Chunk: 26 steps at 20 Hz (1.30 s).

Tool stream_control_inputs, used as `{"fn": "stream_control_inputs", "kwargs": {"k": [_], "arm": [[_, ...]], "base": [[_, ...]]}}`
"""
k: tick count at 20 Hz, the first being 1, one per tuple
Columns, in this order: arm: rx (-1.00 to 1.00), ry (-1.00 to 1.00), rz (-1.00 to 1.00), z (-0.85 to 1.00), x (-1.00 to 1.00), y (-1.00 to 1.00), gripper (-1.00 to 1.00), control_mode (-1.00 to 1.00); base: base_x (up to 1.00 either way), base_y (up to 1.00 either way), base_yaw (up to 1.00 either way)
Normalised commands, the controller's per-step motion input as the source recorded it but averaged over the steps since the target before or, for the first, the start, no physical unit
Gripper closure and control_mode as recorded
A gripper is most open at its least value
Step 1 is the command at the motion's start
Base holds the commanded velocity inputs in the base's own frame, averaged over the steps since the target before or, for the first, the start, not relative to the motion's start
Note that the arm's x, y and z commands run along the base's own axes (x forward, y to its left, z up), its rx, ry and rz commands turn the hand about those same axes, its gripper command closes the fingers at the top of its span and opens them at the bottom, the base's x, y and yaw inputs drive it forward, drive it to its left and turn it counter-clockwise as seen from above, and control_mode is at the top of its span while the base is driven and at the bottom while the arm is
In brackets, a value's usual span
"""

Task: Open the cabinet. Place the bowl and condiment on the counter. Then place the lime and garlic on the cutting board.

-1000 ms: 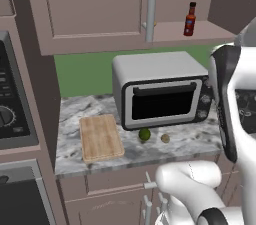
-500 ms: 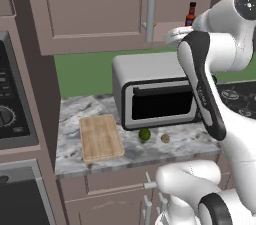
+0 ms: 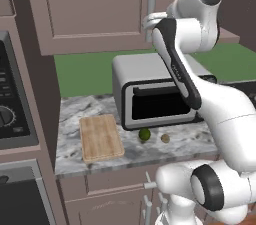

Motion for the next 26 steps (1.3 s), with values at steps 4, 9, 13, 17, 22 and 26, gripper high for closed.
{"fn": "stream_control_inputs", "kwargs": {"k": [4,9,13,17,22,26], "arm": [[0.00,0.00,0.00,-0.03,0.54,0.11,-1.00,-1.00],[0.00,0.00,-0.02,-0.10,0.36,0.24,-1.00,-1.00],[0.00,0.00,-0.03,-0.07,0.52,0.05,-1.00,-1.00],[0.00,0.00,-0.03,-0.07,0.69,0.00,-1.00,-1.00],[0.00,0.00,-0.01,-0.13,0.53,0.00,1.00,-1.00],[0.00,0.00,0.00,-0.26,0.18,0.03,1.00,-1.00]], "base": [[0.00,0.00,0.00],[0.00,0.00,0.00],[0.00,0.00,0.00],[0.00,0.00,0.00],[0.00,0.00,0.00],[0.00,0.00,0.00]]}}
